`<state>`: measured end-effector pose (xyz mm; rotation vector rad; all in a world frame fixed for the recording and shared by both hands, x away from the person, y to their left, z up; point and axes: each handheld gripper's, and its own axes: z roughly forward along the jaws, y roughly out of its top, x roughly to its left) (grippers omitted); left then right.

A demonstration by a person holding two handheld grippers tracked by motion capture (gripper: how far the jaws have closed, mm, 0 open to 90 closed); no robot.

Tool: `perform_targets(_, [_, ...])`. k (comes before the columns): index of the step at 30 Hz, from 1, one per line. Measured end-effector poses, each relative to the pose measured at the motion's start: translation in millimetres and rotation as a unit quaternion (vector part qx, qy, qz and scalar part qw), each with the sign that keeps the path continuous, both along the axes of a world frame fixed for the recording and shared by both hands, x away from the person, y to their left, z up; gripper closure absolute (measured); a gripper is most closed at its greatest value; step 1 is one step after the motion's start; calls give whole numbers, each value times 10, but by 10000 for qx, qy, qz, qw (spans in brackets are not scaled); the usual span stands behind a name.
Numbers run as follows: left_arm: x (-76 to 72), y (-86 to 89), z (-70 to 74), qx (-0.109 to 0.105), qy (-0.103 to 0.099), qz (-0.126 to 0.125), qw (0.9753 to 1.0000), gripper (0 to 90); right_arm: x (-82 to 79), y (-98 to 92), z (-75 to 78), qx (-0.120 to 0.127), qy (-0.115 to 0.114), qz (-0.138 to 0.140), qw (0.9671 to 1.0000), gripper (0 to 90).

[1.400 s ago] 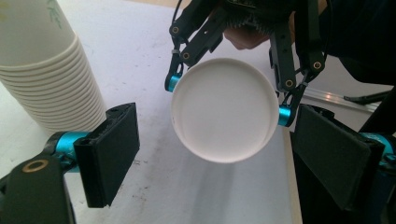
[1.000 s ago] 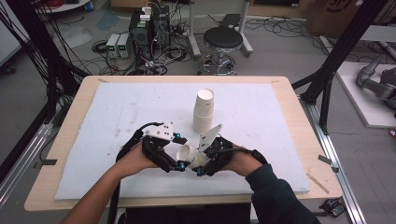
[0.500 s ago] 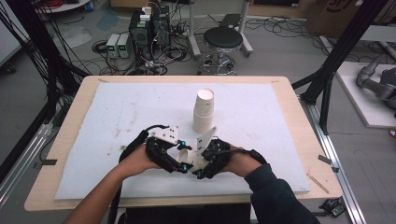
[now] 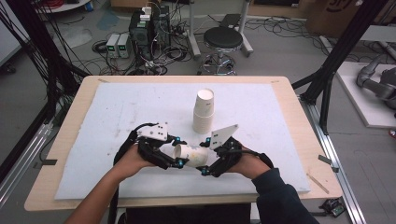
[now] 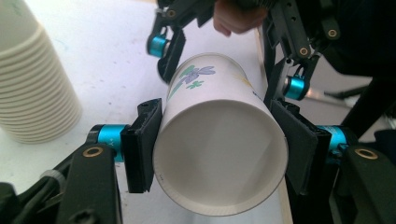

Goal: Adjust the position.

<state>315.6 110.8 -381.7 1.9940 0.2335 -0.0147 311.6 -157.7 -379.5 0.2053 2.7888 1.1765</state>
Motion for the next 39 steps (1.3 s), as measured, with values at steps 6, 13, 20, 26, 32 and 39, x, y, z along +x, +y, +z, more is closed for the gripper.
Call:
perform_targets(6, [-16,127,-23,-539,-43,245,9982,370,-9,-251,-59,872,40,-577,9945,191])
perform_targets(13, [-47,191,-78,-805,-218,395,9957,370,-68,-355,-148,1437,-82,-662,9874,191])
perform_targets(20, [-83,212,-145,-1013,-244,487,9934,370,-90,-381,-230,1638,-60,-670,9842,193])
perform_targets(26, [-90,216,-174,-1085,-270,456,9927,370,-76,-385,-230,1737,-72,-633,9827,194])
perform_targets(32, [-102,191,-167,-1104,-252,357,9929,370,-80,-366,-241,1747,-36,-570,9830,194])
perform_targets(39, [-121,124,-161,-1148,-244,163,9930,370,-93,-310,-251,1769,47,-386,9835,195])
